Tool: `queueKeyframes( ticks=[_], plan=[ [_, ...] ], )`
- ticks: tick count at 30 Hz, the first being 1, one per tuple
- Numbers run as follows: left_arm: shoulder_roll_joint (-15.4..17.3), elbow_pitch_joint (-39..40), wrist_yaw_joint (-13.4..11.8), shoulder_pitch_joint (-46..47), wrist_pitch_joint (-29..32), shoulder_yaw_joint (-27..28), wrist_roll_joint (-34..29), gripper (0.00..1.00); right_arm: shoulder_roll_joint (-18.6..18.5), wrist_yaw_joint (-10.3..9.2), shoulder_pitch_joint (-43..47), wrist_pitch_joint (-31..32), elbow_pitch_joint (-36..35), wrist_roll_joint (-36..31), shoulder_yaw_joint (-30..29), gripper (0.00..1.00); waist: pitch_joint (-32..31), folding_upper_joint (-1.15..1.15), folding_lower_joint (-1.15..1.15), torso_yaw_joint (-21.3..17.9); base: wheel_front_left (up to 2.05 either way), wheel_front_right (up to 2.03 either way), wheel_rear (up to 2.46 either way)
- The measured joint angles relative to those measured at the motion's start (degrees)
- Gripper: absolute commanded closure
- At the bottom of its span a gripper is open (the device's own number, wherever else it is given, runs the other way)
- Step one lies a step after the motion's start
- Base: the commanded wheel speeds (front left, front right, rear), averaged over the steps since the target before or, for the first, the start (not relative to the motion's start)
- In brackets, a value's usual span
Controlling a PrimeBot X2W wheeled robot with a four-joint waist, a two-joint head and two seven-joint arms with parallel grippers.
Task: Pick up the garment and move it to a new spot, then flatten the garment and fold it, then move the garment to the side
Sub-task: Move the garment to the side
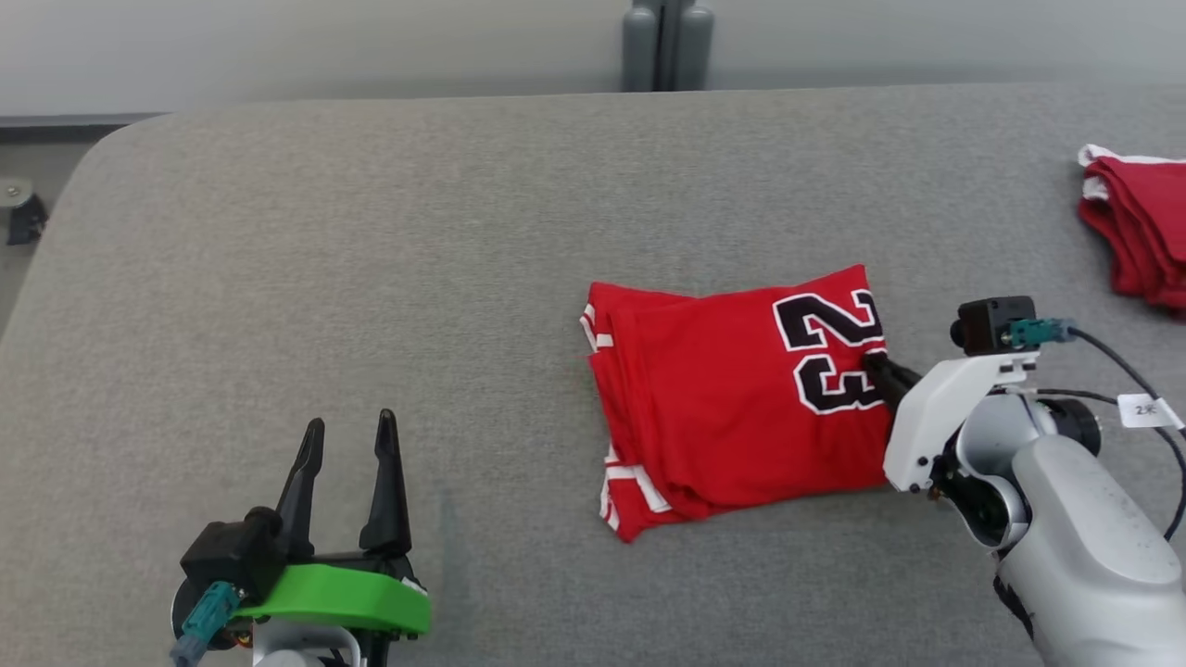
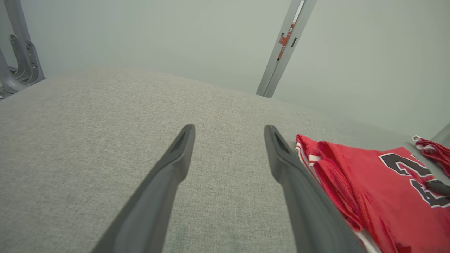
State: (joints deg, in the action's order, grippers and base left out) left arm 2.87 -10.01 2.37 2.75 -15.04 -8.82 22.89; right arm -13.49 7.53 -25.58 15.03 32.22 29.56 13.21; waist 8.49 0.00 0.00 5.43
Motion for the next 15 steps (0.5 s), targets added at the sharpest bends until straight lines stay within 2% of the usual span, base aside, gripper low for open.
queueKeyframes(
  ticks=[8,15],
  plan=[
    [-0.02,0.18,0.67,1.81,0.0,0.22,-2.24,0.0,-5.05,0.0,-2.27,-1.55,-2.49,0.26,-1.15,1.0,1.22,0.0,0.0,-8.74,0.0,0.0,0.0],
    [0.01,-0.63,1.36,3.93,0.01,-0.46,-4.05,0.0,-4.89,0.0,-3.27,-4.65,-3.31,0.4,-3.19,1.0,3.57,0.0,0.0,-16.3,0.0,0.0,0.0]
  ],
)
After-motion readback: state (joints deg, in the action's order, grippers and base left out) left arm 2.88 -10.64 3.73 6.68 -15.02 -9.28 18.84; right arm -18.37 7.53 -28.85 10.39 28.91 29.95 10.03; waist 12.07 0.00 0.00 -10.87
